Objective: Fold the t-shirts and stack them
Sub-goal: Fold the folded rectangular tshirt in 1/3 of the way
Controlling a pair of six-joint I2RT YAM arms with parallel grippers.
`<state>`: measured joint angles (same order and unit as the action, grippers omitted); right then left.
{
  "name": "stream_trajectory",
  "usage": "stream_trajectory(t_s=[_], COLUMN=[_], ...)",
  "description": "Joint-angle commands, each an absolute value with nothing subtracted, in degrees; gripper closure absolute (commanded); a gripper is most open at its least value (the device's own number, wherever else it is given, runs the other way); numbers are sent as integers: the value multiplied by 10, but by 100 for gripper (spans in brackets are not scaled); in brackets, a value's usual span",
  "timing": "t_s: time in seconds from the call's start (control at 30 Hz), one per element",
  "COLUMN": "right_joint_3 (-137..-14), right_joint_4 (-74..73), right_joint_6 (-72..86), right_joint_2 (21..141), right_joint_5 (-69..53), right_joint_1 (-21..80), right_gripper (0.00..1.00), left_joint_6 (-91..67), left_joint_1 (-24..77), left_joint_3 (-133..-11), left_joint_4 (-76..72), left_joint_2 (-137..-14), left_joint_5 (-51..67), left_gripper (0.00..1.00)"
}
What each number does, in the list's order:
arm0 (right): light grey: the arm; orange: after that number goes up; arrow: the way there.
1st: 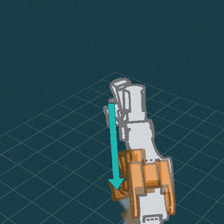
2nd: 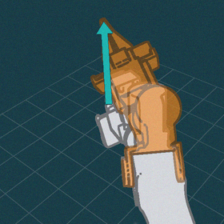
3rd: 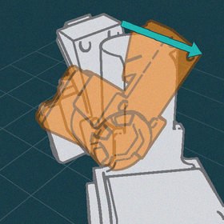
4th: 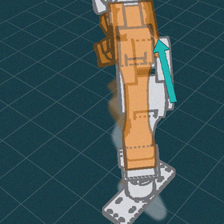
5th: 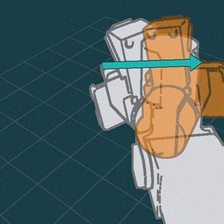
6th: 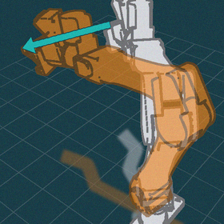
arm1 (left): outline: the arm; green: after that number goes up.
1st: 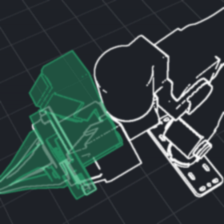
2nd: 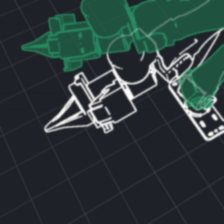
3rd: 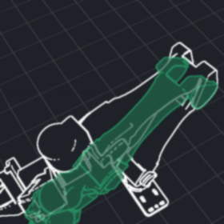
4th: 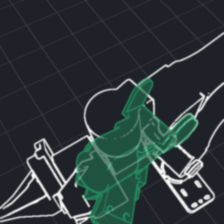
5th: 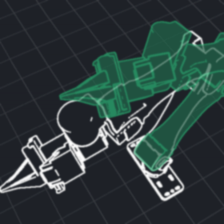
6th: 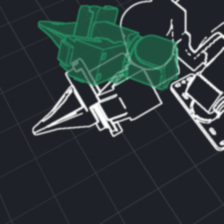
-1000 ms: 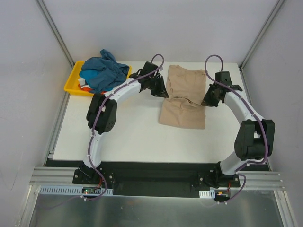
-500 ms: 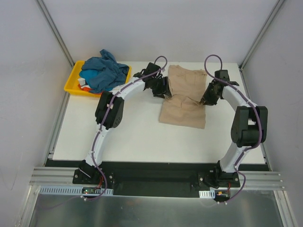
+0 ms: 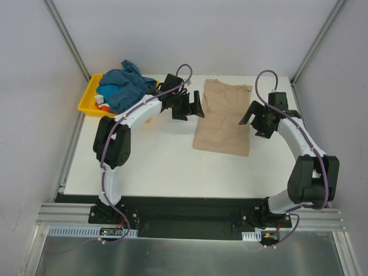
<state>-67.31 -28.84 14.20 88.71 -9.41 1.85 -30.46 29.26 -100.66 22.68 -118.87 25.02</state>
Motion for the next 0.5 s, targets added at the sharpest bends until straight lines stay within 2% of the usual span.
stream_trajectory(t_s=[0.0,0.13,0.27,0.33,0.47], right_joint_3=[-581,-505,-455,-445,-437], right_joint_4=[-296,-289,-269,-251,-237], right_joint_6=[152,157,159,163,173], right_joint_2=[785,735,734,742,765], right_joint_5=[-93,-83,-140,-167,-193], right_joint_1=[22,14,1,-15,-23], right_gripper=[3,3,2,1,8], left_joint_6=[-312,-331,-354,-363,-368], left_joint_1=[300,306,306,308,317], left_joint_3=[-897,-811,-762,-763,-773], left_joint_4=[225,208,161,153,149], left_joint_2=[-1092,-1064,-1075,-1086,-1117], left_joint_5=[242,243,278,288,296], left_gripper=[0,1,1,5,18])
